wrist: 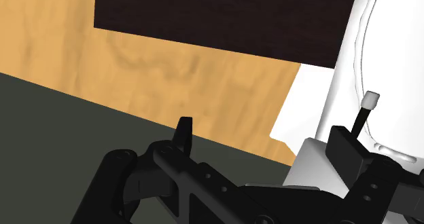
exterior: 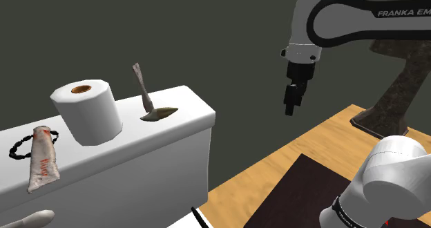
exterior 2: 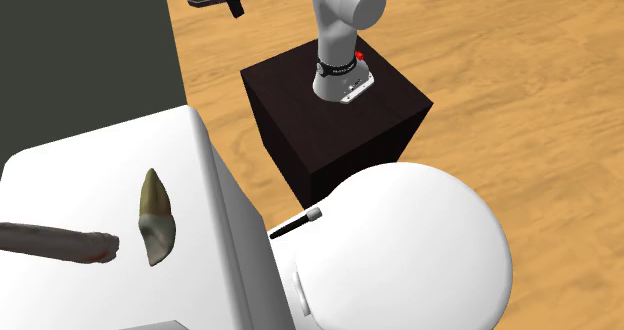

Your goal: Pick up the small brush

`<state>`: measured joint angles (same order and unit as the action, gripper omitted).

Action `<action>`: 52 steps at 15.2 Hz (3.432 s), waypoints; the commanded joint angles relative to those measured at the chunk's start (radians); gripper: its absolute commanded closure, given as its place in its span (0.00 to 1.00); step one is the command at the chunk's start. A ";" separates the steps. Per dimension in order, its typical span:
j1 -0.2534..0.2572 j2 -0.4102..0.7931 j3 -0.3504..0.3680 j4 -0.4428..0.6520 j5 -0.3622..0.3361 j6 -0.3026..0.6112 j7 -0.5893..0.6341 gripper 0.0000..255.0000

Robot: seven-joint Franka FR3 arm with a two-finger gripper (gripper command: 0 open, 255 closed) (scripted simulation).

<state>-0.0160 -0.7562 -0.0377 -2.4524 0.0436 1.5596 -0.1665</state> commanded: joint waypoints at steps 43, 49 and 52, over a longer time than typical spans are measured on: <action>0.036 1.297 0.755 0.226 -0.603 0.873 1.410 0.00; -0.042 1.420 0.821 0.264 -0.774 0.847 1.516 1.00; -0.044 1.422 0.825 0.279 -0.767 0.835 1.506 1.00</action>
<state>-0.0443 0.6556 0.8070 -2.1802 -0.7205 2.3925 1.6943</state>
